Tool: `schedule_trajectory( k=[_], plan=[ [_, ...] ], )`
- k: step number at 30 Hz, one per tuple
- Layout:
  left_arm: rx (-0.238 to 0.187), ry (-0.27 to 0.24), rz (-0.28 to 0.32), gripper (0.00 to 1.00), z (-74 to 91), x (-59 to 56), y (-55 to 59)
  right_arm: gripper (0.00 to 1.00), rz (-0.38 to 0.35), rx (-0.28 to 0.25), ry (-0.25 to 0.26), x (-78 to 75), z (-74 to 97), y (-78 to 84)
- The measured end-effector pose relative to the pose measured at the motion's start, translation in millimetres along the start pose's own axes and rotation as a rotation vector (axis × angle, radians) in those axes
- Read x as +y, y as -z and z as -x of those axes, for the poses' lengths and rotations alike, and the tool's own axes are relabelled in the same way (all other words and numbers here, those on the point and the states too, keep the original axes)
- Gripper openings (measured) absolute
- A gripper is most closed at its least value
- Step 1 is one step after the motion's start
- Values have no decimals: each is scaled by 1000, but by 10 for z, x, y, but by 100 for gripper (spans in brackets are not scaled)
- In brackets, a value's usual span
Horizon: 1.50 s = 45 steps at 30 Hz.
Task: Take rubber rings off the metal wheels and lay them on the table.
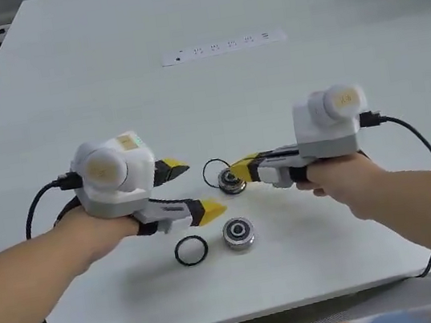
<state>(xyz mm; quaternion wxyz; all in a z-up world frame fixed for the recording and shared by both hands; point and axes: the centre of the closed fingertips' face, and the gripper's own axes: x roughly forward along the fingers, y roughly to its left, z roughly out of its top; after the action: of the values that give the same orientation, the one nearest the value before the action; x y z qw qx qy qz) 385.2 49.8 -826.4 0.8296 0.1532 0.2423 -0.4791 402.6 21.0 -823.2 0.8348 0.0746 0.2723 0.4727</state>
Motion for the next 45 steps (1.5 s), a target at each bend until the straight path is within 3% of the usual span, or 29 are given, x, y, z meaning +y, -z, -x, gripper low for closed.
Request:
schedule_trajectory(
  k=[9,24,45],
  plan=[
    [-5,0,-6,67,136,-22,51,0,-14,-4,-14,52,-4,-1],
    [-38,-22,19,78,435,73,100,0,-34,4,-90,349,-172,-34],
    [-15,-23,40,80,720,57,291,0,-16,104,-112,516,-353,181]
  ],
)
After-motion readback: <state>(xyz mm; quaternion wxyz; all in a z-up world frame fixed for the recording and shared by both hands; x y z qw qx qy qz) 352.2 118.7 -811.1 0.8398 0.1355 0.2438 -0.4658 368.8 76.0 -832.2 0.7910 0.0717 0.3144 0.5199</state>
